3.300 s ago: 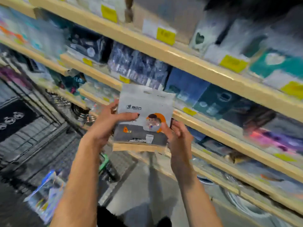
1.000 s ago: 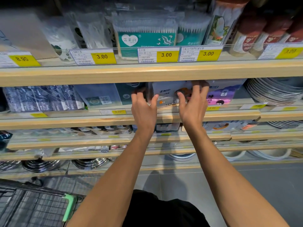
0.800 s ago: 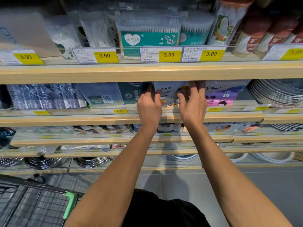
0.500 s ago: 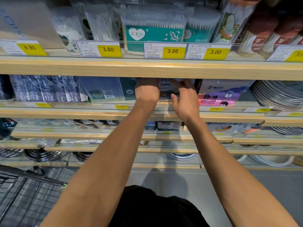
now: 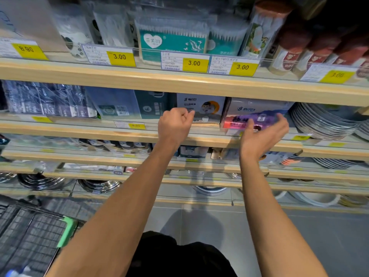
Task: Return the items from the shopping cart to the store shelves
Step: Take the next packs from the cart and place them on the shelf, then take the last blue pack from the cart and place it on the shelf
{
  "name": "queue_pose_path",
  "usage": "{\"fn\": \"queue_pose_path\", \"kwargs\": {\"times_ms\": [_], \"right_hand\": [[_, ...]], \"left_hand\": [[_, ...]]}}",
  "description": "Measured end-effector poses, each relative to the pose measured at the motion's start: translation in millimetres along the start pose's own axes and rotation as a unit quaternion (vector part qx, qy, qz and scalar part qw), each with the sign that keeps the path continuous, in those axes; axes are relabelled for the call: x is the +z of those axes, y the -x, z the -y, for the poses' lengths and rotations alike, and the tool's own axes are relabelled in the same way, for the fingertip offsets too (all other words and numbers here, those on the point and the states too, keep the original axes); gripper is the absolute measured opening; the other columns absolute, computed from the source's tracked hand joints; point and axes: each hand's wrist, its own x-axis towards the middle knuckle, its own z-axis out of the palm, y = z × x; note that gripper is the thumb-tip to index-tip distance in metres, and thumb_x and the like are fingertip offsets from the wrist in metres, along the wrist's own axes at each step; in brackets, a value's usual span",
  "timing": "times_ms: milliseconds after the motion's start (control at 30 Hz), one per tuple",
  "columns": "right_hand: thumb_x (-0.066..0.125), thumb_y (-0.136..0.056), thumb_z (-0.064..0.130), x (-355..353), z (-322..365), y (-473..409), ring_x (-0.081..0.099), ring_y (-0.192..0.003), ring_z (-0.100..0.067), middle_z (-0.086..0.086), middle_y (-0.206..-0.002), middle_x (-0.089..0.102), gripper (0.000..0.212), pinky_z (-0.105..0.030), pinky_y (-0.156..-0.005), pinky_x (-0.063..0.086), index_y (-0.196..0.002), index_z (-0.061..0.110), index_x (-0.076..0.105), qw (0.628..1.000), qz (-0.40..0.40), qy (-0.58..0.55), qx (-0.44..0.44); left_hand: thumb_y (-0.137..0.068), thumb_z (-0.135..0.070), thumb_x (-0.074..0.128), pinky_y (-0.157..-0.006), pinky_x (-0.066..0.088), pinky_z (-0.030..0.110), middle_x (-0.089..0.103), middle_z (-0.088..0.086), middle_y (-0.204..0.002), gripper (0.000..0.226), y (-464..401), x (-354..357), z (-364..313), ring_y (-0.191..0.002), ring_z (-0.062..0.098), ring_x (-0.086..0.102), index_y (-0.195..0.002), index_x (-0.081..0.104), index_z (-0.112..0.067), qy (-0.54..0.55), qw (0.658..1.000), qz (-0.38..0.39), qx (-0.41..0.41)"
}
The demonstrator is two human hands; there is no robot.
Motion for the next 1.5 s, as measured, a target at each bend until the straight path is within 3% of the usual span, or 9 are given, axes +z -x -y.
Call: {"fn": "queue_pose_path", "kwargs": {"times_ms": [300,500,633,967,1233,1333,1400,1467,1500], "right_hand": [[0.076,-0.085,0.031,-3.7,5.5,-34.4,0.059,-0.116,-0.026,-0.011,-0.124,0.062,0.053,-0.031,-0.098,0.043,-0.124,0.005,0.051,0.985,0.145,0.087,0.021],[0.077,-0.082,0.018,-4.6,12.8,37.6,0.052,-0.096,-0.016,0.001,-0.110,0.048,0.038,-0.022,-0.088,0.045,-0.110,0.008,0.053,0.995,0.016,-0.089,0.034],[0.071,-0.086,0.015,14.3,26.7,137.2,0.049,-0.073,-0.013,-0.005,-0.093,0.055,0.018,-0.021,-0.069,0.043,-0.094,0.008,0.057,0.970,0.182,-0.134,-0.094],[0.065,-0.094,0.022,46.4,67.6,409.6,0.060,-0.069,0.006,0.013,-0.074,0.063,0.007,-0.015,-0.065,0.050,-0.089,0.017,0.067,0.693,0.689,-0.082,-0.195],[0.068,-0.088,0.009,55.2,43.6,598.5,0.056,-0.057,0.004,0.006,-0.067,0.060,0.003,-0.019,-0.061,0.046,-0.089,0.005,0.070,0.490,0.840,0.029,-0.232],[0.065,-0.080,0.023,69.8,17.4,646.6,0.064,-0.073,-0.016,-0.003,-0.080,0.068,0.019,-0.028,-0.072,0.047,-0.090,0.007,0.071,0.429,0.860,0.105,-0.257],[0.068,-0.083,0.025,81.2,4.5,662.1,0.066,-0.087,-0.018,0.000,-0.093,0.070,0.024,-0.023,-0.077,0.043,-0.099,0.008,0.071,0.400,0.856,0.185,-0.269],[0.071,-0.086,0.023,95.9,-18.0,681.8,0.067,-0.096,-0.019,0.000,-0.101,0.073,0.026,-0.026,-0.086,0.049,-0.110,0.012,0.068,0.361,0.854,0.256,-0.272],[0.071,-0.087,0.024,102.8,-26.0,688.9,0.068,-0.099,-0.022,-0.001,-0.103,0.073,0.029,-0.031,-0.089,0.051,-0.113,0.014,0.066,0.341,0.852,0.281,-0.281]], "left_hand": [[-0.088,-0.051,0.052,-0.071,0.060,0.050,0.069,0.000,-0.057,0.042,30.7,0.6,4.3,-0.060,0.021,0.068,-0.059,0.066,-0.022,0.150,0.984,0.004,-0.097],[-0.093,-0.040,0.055,-0.065,0.059,0.042,0.068,0.001,-0.056,0.042,71.9,-41.3,32.0,-0.053,0.019,0.066,-0.059,0.067,-0.019,0.142,0.979,-0.057,-0.138],[-0.097,-0.031,0.056,-0.057,0.054,0.030,0.067,0.006,-0.057,0.038,102.8,-74.8,68.2,-0.049,0.016,0.063,-0.070,0.070,-0.007,0.157,0.961,-0.098,-0.207],[-0.085,-0.035,0.065,-0.065,0.056,0.038,0.067,0.000,-0.059,0.029,263.7,-205.5,238.7,-0.063,0.025,0.070,-0.059,0.066,-0.023,0.162,0.854,-0.211,-0.446],[-0.095,-0.017,0.059,-0.047,0.039,0.020,0.060,0.007,-0.064,0.030,441.5,-272.7,363.1,-0.055,0.019,0.053,-0.066,0.057,-0.016,0.259,0.666,-0.299,-0.632],[-0.090,-0.014,0.061,-0.057,0.040,0.025,0.058,0.002,-0.054,0.026,470.5,-269.6,407.9,-0.065,0.021,0.057,-0.065,0.055,-0.016,0.305,0.559,-0.367,-0.678],[-0.079,-0.020,0.068,-0.056,0.032,0.027,0.052,0.001,-0.055,0.021,464.2,-266.2,423.5,-0.052,0.010,0.051,-0.062,0.056,-0.019,0.339,0.536,-0.384,-0.671],[-0.092,-0.018,0.062,-0.069,0.038,0.029,0.058,0.008,-0.086,0.009,459.1,-255.6,442.7,-0.074,0.012,0.056,-0.101,0.061,-0.015,0.348,0.511,-0.390,-0.683],[-0.097,-0.021,0.057,-0.081,0.041,0.031,0.058,0.010,-0.106,0.032,458.1,-243.8,454.1,-0.092,0.020,0.056,-0.126,0.052,-0.008,0.349,0.474,-0.397,-0.704]]}}
